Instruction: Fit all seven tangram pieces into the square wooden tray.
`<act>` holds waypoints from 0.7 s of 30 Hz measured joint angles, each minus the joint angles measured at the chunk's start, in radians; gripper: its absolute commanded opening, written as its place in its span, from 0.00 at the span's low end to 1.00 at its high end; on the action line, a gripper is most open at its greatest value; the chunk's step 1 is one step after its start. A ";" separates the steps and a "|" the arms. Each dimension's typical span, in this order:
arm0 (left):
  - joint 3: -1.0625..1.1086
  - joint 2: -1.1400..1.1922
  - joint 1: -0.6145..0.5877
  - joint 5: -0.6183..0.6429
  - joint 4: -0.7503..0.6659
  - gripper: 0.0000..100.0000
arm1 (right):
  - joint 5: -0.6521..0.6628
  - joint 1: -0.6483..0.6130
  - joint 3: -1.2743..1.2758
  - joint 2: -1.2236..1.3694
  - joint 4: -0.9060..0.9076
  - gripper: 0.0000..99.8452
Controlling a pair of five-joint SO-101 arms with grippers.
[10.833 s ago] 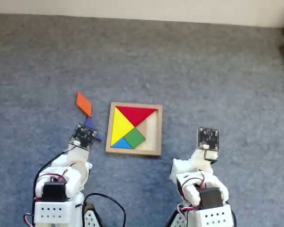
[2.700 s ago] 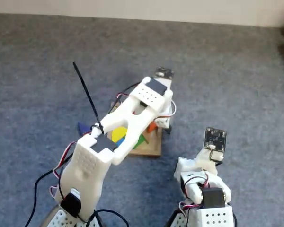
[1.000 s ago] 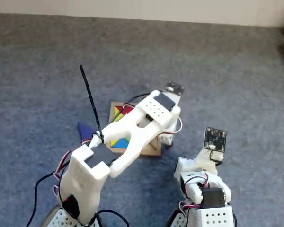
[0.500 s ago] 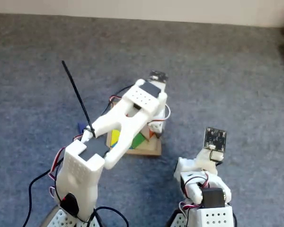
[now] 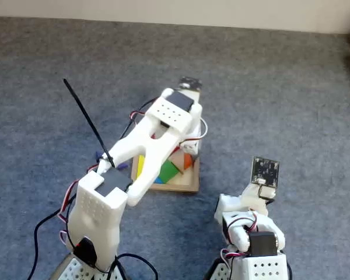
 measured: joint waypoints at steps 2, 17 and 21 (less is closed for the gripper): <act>0.000 0.002 -0.029 -0.003 -0.020 0.22 | 0.000 0.000 0.000 0.000 0.000 0.01; -0.020 0.002 -0.120 -0.026 -0.068 0.22 | 0.000 0.000 0.000 0.000 0.000 0.01; -0.046 0.002 -0.098 -0.026 -0.068 0.22 | 0.000 0.000 0.000 0.000 0.000 0.01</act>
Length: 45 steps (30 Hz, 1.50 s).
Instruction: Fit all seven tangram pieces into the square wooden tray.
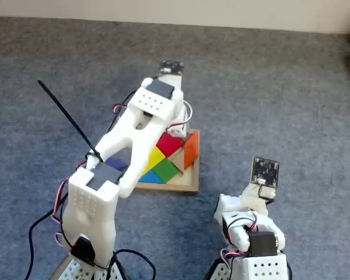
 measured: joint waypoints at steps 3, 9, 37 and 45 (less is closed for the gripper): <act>-0.020 0.000 0.049 0.000 0.000 0.22 | 0.000 0.000 0.000 0.000 0.000 0.01; 0.031 0.000 0.089 -0.049 -0.109 0.22 | 0.000 0.000 0.000 0.000 0.000 0.01; 0.132 -0.049 0.048 -0.087 -0.064 0.22 | 0.000 0.000 0.000 0.000 0.000 0.01; 0.127 -0.290 -0.002 -0.092 0.115 0.22 | 0.000 0.000 0.000 0.000 0.000 0.01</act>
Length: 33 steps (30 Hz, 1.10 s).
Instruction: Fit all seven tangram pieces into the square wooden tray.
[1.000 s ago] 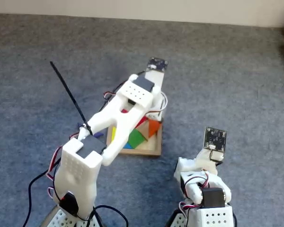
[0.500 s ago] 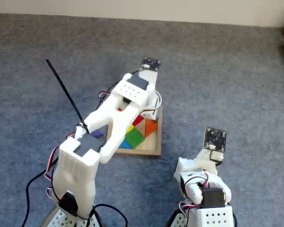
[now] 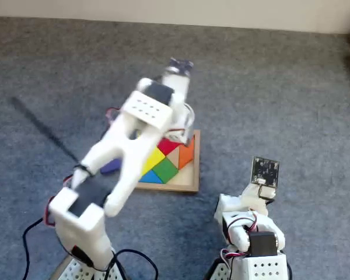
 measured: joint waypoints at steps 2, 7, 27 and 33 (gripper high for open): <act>0.000 -0.060 -0.043 0.000 0.044 0.23 | 0.000 0.000 0.000 0.000 0.000 0.01; 0.000 -0.133 -0.178 -0.028 0.155 0.23 | 0.000 0.000 0.000 0.000 0.000 0.01; 0.569 -0.147 -0.523 -0.035 -0.173 0.23 | 0.000 0.000 0.000 0.000 0.000 0.01; 0.695 -0.153 -0.506 -0.034 -0.351 0.23 | 0.000 0.000 0.000 0.000 0.000 0.01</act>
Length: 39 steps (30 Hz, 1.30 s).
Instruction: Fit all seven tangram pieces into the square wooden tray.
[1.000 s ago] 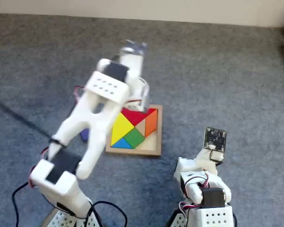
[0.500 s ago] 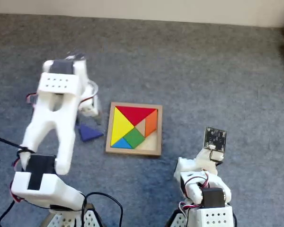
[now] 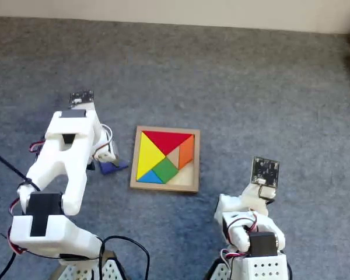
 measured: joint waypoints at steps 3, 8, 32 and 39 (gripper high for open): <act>0.031 -0.017 0.003 0.000 -0.044 0.23 | 0.000 0.000 0.000 0.000 0.000 0.01; 0.041 -0.020 0.006 0.000 -0.080 0.23 | 0.000 0.000 0.000 0.000 0.000 0.01; -0.388 0.365 0.054 0.000 0.172 0.08 | 0.000 0.000 0.000 0.000 0.000 0.01; -0.408 0.376 0.064 0.002 0.186 0.16 | 0.000 0.000 0.000 0.000 0.000 0.01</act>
